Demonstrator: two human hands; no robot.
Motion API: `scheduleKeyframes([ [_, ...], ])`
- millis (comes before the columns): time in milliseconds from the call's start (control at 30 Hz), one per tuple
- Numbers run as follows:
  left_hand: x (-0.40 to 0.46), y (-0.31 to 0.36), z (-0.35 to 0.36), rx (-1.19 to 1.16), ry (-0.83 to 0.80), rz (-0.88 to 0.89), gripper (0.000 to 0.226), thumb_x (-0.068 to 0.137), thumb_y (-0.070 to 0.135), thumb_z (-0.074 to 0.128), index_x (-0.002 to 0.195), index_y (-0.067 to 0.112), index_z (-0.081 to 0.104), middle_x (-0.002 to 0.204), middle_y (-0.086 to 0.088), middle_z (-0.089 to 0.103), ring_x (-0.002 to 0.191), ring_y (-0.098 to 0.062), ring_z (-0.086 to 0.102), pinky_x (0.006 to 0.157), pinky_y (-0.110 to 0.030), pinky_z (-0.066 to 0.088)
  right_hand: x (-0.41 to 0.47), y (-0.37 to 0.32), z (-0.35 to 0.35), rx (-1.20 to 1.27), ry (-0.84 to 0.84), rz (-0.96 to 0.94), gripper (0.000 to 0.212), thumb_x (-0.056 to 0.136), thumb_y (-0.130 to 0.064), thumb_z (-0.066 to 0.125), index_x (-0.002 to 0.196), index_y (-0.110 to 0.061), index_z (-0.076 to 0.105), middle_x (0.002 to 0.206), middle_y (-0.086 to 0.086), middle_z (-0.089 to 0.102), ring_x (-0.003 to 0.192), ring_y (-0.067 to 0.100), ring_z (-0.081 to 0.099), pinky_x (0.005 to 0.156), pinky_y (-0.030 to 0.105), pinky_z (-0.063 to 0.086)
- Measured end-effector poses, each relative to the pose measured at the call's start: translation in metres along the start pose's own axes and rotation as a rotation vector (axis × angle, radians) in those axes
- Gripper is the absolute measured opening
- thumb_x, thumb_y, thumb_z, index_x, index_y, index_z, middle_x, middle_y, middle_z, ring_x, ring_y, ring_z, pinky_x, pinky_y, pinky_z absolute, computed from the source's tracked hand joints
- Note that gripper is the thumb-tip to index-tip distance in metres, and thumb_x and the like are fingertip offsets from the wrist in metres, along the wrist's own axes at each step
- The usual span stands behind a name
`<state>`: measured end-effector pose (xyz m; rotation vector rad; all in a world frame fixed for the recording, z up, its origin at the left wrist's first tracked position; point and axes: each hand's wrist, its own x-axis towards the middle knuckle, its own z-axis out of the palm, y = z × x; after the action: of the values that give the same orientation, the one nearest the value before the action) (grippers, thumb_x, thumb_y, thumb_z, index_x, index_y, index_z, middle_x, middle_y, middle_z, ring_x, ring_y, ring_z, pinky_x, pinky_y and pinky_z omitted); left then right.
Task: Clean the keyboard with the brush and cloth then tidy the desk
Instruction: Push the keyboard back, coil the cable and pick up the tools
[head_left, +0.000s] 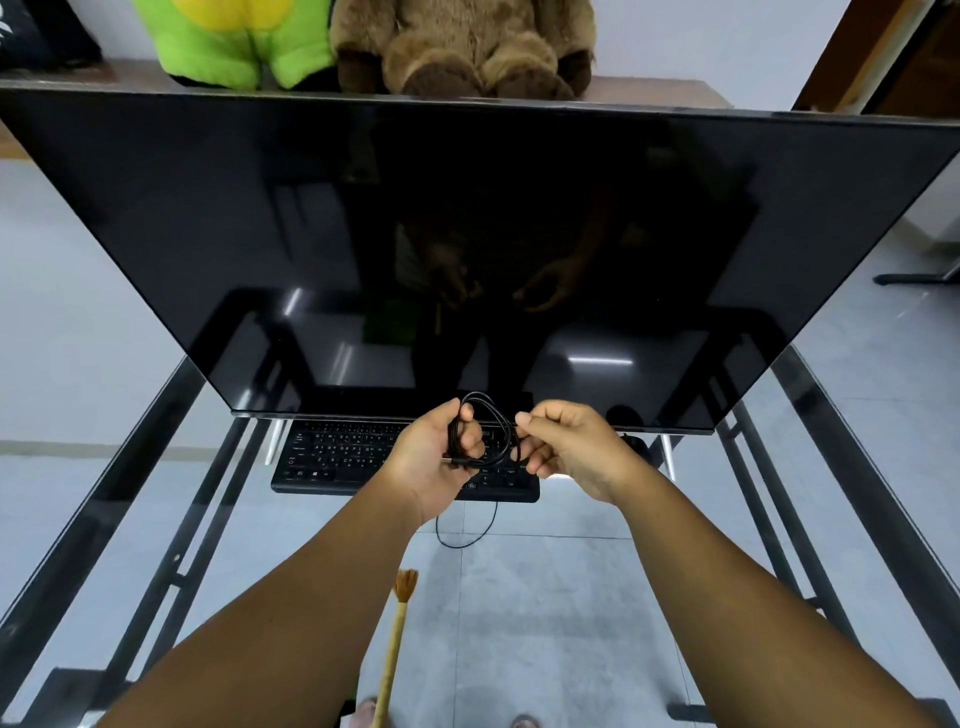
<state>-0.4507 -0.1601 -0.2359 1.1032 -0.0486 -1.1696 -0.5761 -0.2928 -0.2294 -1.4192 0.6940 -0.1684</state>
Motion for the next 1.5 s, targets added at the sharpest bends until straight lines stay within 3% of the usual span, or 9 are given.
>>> scheduleKeyframes([
  [200,0.000,-0.002,0.000,0.173,-0.006,0.004,0.031,0.100,0.034,0.040,0.074,0.022,0.051,0.060,-0.001,0.043,0.058,-0.015,0.039,0.076,-0.034,0.032,-0.002,-0.008,-0.001,-0.070,0.032,0.008,0.033,0.080,-0.027,0.078,0.084,0.003,0.064,0.072,0.017,0.068,0.056,0.017,0.063,0.052,0.023,0.052],
  [400,0.000,-0.002,0.002,0.203,-0.012,-0.006,0.030,0.100,0.034,0.041,0.076,0.020,0.051,0.058,-0.002,0.044,0.056,-0.015,0.039,0.072,-0.033,0.033,0.000,-0.012,0.001,-0.141,0.019,0.026,0.014,0.082,-0.013,0.076,0.086,0.000,0.072,0.068,0.013,0.069,0.056,0.016,0.065,0.052,0.022,0.053],
  [600,-0.001,-0.003,-0.001,0.055,-0.078,-0.069,0.032,0.099,0.033,0.037,0.075,0.016,0.050,0.049,-0.001,0.034,0.050,-0.014,0.030,0.059,-0.028,0.032,-0.004,-0.014,0.001,-0.159,-0.118,0.077,0.013,0.088,-0.012,0.070,0.086,0.001,0.071,0.069,0.011,0.066,0.058,0.014,0.062,0.054,0.020,0.052],
  [700,-0.004,-0.003,0.000,-0.029,-0.133,-0.107,0.043,0.098,0.044,0.033,0.075,0.012,0.051,0.047,-0.001,0.032,0.048,-0.015,0.029,0.056,-0.028,0.030,-0.005,-0.015,-0.001,-0.130,-0.175,0.111,0.019,0.089,-0.010,0.067,0.093,0.009,0.068,0.070,0.010,0.066,0.056,0.011,0.060,0.053,0.018,0.051],
  [933,-0.006,-0.004,-0.003,-0.027,-0.206,-0.062,0.070,0.088,0.071,0.037,0.101,0.009,0.066,0.063,-0.002,0.047,0.061,-0.015,0.041,0.062,-0.027,0.032,-0.005,-0.001,-0.006,0.089,-0.058,0.117,0.010,0.091,-0.005,0.063,0.085,-0.001,0.070,0.070,0.012,0.066,0.054,0.011,0.063,0.051,0.016,0.053],
  [1067,-0.006,-0.009,-0.003,0.130,-0.125,0.032,0.056,0.092,0.052,0.051,0.125,0.007,0.060,0.073,0.002,0.053,0.064,-0.009,0.041,0.063,-0.024,0.032,-0.003,0.004,-0.009,0.180,0.001,0.131,0.012,0.091,-0.006,0.063,0.091,0.005,0.068,0.068,0.012,0.066,0.053,0.011,0.064,0.051,0.016,0.054],
  [1167,-0.004,-0.014,-0.001,0.196,-0.044,0.102,0.036,0.101,0.025,0.044,0.133,0.011,0.054,0.079,-0.001,0.059,0.066,-0.009,0.043,0.063,-0.024,0.034,-0.001,0.008,-0.012,0.206,0.037,0.135,0.011,0.091,-0.005,0.063,0.088,0.004,0.069,0.067,0.013,0.066,0.051,0.011,0.064,0.050,0.017,0.054],
  [1367,-0.004,-0.017,0.004,0.230,0.023,0.178,0.029,0.101,0.021,0.045,0.123,0.017,0.063,0.085,0.000,0.063,0.067,-0.008,0.046,0.063,-0.023,0.034,0.001,0.014,-0.011,0.249,0.116,0.117,0.010,0.090,-0.003,0.063,0.083,0.000,0.070,0.068,0.015,0.063,0.051,0.011,0.063,0.050,0.018,0.054],
  [1500,-0.007,-0.019,0.001,0.497,-0.018,0.269,0.014,0.093,0.022,0.061,0.103,0.018,0.070,0.078,0.012,0.061,0.069,0.000,0.053,0.068,-0.015,0.043,0.002,0.014,-0.014,0.260,0.130,0.114,0.010,0.091,-0.003,0.063,0.085,0.000,0.070,0.067,0.014,0.063,0.052,0.012,0.064,0.051,0.018,0.054],
])
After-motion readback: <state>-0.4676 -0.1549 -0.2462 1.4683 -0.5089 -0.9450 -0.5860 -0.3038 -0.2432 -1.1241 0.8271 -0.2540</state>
